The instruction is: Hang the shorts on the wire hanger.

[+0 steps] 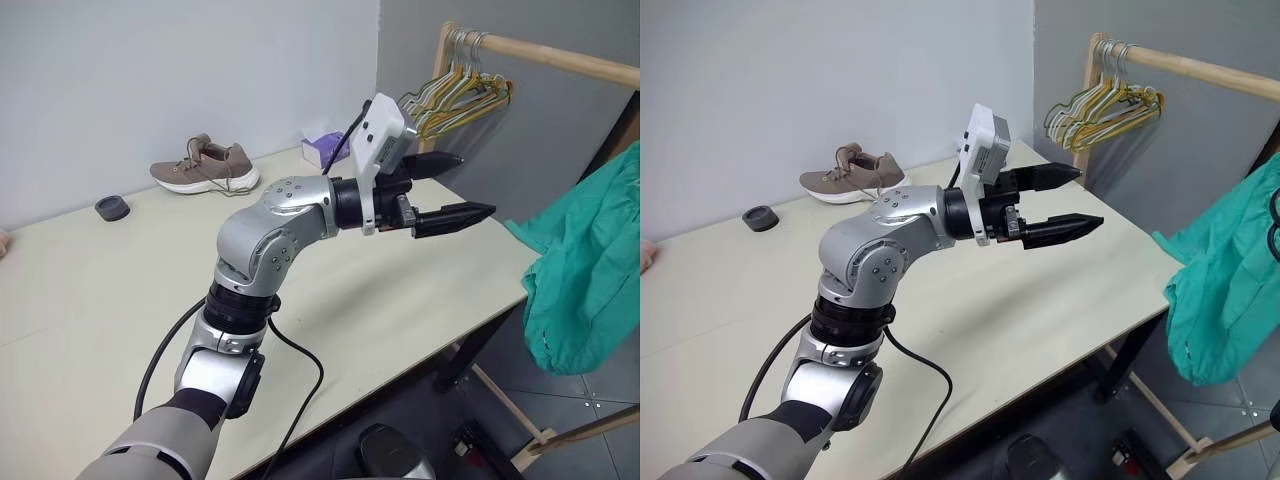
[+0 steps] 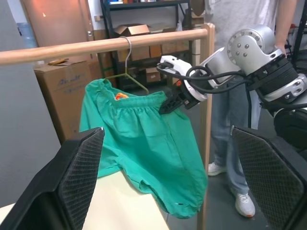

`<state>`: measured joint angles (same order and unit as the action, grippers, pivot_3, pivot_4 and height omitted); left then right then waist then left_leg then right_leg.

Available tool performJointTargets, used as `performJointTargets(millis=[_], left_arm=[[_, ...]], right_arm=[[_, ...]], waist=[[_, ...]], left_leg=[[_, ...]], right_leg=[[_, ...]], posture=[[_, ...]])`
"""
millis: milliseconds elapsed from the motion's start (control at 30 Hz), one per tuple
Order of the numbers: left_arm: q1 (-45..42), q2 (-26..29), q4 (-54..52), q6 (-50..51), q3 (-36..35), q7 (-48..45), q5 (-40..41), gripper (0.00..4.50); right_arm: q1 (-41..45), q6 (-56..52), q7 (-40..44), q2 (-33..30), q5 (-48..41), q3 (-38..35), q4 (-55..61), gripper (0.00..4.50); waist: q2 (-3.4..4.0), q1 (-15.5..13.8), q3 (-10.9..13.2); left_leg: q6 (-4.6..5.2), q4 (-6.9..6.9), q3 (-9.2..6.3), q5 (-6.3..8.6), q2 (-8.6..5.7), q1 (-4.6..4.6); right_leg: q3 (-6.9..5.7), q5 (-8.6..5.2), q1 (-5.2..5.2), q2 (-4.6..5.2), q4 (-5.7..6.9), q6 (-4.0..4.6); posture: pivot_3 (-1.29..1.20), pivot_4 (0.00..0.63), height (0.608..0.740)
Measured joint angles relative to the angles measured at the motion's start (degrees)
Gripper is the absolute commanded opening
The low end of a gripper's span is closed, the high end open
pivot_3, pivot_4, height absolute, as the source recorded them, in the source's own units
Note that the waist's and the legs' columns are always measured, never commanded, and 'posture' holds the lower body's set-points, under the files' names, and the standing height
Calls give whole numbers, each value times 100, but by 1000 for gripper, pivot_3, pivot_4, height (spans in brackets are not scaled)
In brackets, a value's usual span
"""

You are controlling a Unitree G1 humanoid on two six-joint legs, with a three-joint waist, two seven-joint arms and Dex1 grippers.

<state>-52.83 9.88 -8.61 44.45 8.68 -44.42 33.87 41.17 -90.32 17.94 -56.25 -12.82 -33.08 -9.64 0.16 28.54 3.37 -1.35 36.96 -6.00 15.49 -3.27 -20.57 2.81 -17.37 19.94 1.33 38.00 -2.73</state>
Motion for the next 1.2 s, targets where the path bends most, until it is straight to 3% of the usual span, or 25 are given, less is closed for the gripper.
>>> performJointTargets(millis=[400, 633, 833, 1033, 1200], left_arm=[[12, 127, -51, 48, -1, 3, 138, 4500], [96, 277, -67, 22, 0, 7, 111, 4500], [473, 828, -69, -90, -70, 297, -304, 4500], [1656, 1521, -99, -419, -613, 1590, -1416, 4500], [3090, 1752, -322, -493, -1643, 2798, -2112, 4500]], right_arm=[[-123, 45, -185, 339, 40, -570, 929, 4332], [-280, 735, -305, 328, 81, -447, 1416, 4420], [-870, 2570, 230, 457, -24, 625, 2438, 4420], [-1424, 4295, 459, 1900, -167, 1891, 2962, 4420], [-1764, 5956, 580, 3107, 145, 3259, 2360, 4420]], waist=[[32, -16, -21], [43, -12, -30], [38, 39, -31], [-25, -69, -51], [-41, -493, -54]], left_leg=[[0, 2, -2, 0, -3, 1], [0, 3, -2, 0, -4, 3], [0, 0, 2, 0, 3, 24], [-4, 1, -20, 3, 13, 62], [-4, 0, -41, 2, 12, 56]], right_leg=[[2, 1, -1, 4, 2, -5], [2, 1, -2, 6, 3, -7], [11, 0, -13, 4, 5, -9], [6, 1, -32, 18, 9, -8], [12, 4, -18, 24, 24, -5]], posture=[[-527, 7, 740], [-523, 0, 740], [-496, 0, 740], [-343, 0, 740], [-222, 0, 740]])
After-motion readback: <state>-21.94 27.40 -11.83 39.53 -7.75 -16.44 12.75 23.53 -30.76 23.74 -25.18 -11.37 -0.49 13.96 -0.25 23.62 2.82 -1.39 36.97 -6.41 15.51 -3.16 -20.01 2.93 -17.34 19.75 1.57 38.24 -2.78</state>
